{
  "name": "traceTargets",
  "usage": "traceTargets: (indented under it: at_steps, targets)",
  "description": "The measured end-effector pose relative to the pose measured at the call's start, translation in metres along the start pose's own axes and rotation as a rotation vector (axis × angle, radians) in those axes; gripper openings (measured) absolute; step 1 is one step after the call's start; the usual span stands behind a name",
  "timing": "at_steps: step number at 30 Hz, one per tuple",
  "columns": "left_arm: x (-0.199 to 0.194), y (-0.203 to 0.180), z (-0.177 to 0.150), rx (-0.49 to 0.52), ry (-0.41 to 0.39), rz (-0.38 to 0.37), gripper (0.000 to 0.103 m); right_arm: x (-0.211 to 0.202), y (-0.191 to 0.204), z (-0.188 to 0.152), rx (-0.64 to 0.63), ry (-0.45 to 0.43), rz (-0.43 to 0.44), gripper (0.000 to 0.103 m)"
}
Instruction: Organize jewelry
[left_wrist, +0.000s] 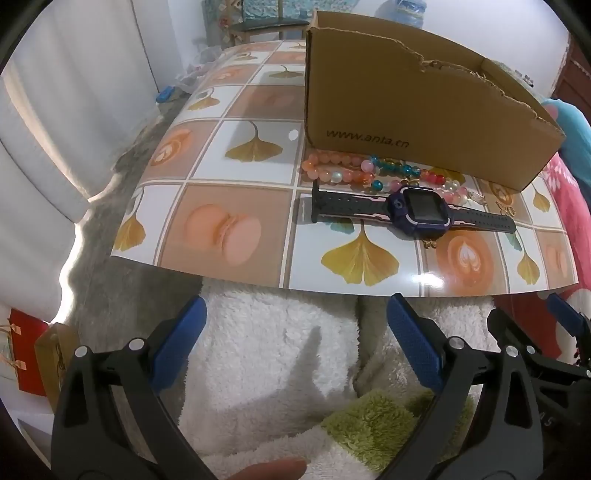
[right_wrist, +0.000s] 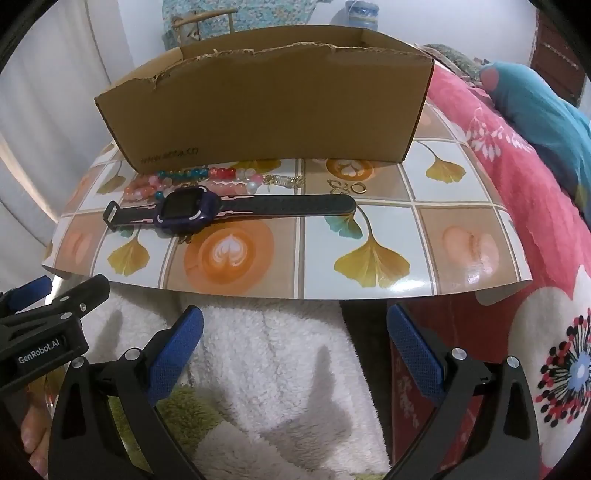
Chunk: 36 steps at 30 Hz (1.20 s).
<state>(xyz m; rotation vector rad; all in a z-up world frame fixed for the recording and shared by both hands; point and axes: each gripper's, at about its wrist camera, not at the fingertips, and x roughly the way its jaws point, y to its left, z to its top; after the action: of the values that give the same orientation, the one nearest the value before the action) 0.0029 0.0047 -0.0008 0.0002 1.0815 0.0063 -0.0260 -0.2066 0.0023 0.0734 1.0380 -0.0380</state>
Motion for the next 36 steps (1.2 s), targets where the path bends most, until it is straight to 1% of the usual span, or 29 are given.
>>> traceTargets:
  at_steps: [36]
  targets:
    - [-0.0018,-0.0015,-0.002,0.004,-0.003,0.003,0.094,0.0009,0.0004,-0.0006,-0.001,0.006,0.007,0.097]
